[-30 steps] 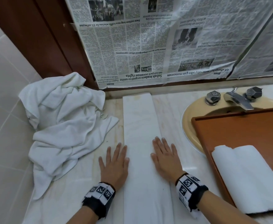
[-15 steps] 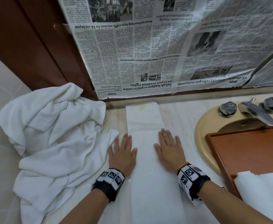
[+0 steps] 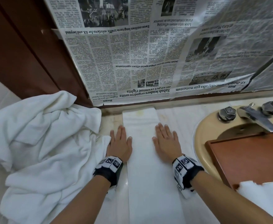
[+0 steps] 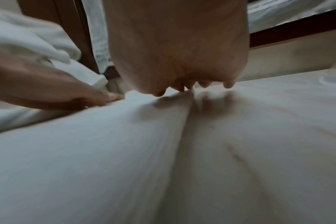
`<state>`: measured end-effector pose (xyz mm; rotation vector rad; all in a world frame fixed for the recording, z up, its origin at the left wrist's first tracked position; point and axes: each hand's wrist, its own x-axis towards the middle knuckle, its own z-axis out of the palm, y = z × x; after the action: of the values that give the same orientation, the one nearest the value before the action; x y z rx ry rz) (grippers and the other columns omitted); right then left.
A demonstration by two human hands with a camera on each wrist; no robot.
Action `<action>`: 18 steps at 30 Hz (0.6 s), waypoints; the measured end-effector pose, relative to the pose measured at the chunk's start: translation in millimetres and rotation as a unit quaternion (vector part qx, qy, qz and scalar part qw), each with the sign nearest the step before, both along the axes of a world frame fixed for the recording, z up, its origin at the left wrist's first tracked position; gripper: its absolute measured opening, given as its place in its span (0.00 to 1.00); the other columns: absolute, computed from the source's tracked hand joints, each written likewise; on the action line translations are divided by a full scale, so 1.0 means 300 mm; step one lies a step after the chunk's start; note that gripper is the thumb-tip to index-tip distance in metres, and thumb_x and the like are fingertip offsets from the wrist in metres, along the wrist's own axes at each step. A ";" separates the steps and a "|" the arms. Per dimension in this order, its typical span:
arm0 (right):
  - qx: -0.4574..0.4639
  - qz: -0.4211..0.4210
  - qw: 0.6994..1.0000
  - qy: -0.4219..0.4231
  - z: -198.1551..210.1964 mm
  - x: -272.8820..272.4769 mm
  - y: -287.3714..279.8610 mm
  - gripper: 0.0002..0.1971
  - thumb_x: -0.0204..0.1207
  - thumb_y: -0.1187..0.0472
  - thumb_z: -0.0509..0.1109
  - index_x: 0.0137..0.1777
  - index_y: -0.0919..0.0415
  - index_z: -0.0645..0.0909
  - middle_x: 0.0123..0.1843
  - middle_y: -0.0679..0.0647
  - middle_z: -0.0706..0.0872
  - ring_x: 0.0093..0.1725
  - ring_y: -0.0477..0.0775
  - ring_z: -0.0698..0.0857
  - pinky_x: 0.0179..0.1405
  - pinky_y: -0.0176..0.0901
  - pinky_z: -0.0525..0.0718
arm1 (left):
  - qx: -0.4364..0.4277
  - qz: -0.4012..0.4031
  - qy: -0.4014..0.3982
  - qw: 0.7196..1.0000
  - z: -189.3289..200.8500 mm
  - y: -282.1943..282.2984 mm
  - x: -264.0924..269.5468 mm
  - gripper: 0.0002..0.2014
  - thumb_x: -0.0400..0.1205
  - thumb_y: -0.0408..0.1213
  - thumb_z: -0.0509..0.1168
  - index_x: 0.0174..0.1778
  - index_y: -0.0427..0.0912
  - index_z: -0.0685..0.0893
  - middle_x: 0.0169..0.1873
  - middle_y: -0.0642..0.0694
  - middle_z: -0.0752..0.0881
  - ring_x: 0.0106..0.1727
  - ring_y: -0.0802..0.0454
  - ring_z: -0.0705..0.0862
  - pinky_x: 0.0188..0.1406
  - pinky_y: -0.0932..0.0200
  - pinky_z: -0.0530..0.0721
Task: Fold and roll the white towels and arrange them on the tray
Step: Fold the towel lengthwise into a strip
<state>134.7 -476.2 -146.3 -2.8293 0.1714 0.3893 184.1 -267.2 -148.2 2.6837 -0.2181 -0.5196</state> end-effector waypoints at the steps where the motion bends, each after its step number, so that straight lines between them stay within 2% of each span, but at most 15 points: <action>1: 0.005 0.011 1.000 -0.022 0.004 -0.033 0.004 0.31 0.88 0.44 0.38 0.89 0.52 0.43 0.89 0.44 0.39 0.88 0.52 0.40 0.85 0.58 0.40 | -0.016 0.011 -0.002 1.000 0.022 0.002 -0.020 0.31 0.90 0.54 0.42 0.89 0.48 0.44 0.88 0.54 0.42 0.88 0.41 0.41 0.85 0.44 0.50; 3: 0.007 0.064 0.995 -0.076 0.008 -0.148 0.021 0.32 0.86 0.42 0.38 0.89 0.52 0.50 0.89 0.44 0.45 0.88 0.51 0.46 0.84 0.56 0.43 | -0.017 -0.017 -0.020 0.999 0.064 0.016 -0.110 0.35 0.85 0.60 0.36 0.89 0.51 0.46 0.88 0.54 0.44 0.88 0.43 0.45 0.85 0.43 0.50; 5: 0.005 0.120 0.987 -0.103 -0.007 -0.290 0.037 0.30 0.88 0.43 0.43 0.88 0.52 0.57 0.89 0.46 0.54 0.87 0.52 0.55 0.82 0.57 0.50 | -0.008 -0.073 -0.009 0.997 0.084 0.027 -0.244 0.40 0.77 0.64 0.28 0.88 0.56 0.44 0.87 0.59 0.40 0.88 0.48 0.41 0.85 0.41 0.48; 7: 0.000 0.144 0.985 -0.096 -0.031 -0.402 0.050 0.29 0.89 0.43 0.46 0.87 0.53 0.59 0.88 0.47 0.57 0.87 0.52 0.58 0.79 0.59 0.55 | 0.023 -0.127 0.013 0.992 0.074 0.031 -0.369 0.39 0.77 0.65 0.25 0.87 0.59 0.40 0.85 0.63 0.34 0.87 0.50 0.35 0.84 0.38 0.43; 9: -0.009 0.148 0.986 -0.075 -0.046 -0.443 0.057 0.29 0.89 0.43 0.47 0.87 0.54 0.59 0.88 0.48 0.58 0.87 0.53 0.58 0.79 0.60 0.57 | 0.060 -0.156 0.013 0.986 0.042 0.035 -0.440 0.36 0.80 0.64 0.27 0.87 0.59 0.37 0.84 0.62 0.30 0.87 0.48 0.33 0.83 0.34 0.39; 12: -0.016 0.140 0.989 -0.054 -0.049 -0.383 0.056 0.30 0.89 0.43 0.45 0.87 0.54 0.59 0.88 0.49 0.58 0.86 0.52 0.59 0.80 0.60 0.58 | 0.102 -0.145 -0.001 0.984 0.002 0.021 -0.419 0.37 0.79 0.64 0.24 0.86 0.58 0.33 0.83 0.61 0.28 0.86 0.47 0.32 0.82 0.31 0.37; 15: -0.023 0.134 0.991 -0.012 -0.034 -0.266 0.040 0.31 0.87 0.43 0.41 0.87 0.54 0.59 0.88 0.48 0.57 0.86 0.52 0.61 0.81 0.64 0.64 | 0.120 -0.124 0.002 0.985 -0.002 -0.017 -0.329 0.40 0.74 0.65 0.20 0.86 0.58 0.33 0.84 0.61 0.29 0.87 0.47 0.34 0.82 0.31 0.39; 18: -0.034 0.142 0.989 0.015 -0.019 -0.158 0.013 0.39 0.79 0.39 0.27 0.89 0.51 0.46 0.89 0.45 0.45 0.88 0.50 0.49 0.84 0.63 0.52 | 0.126 -0.123 0.002 0.984 0.003 -0.043 -0.219 0.36 0.82 0.66 0.28 0.87 0.58 0.36 0.85 0.61 0.33 0.88 0.46 0.37 0.82 0.29 0.40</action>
<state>87.3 -472.3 -152.0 -2.9227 -0.2210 0.4953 118.5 -280.2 -147.3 2.9184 -0.5186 -0.6657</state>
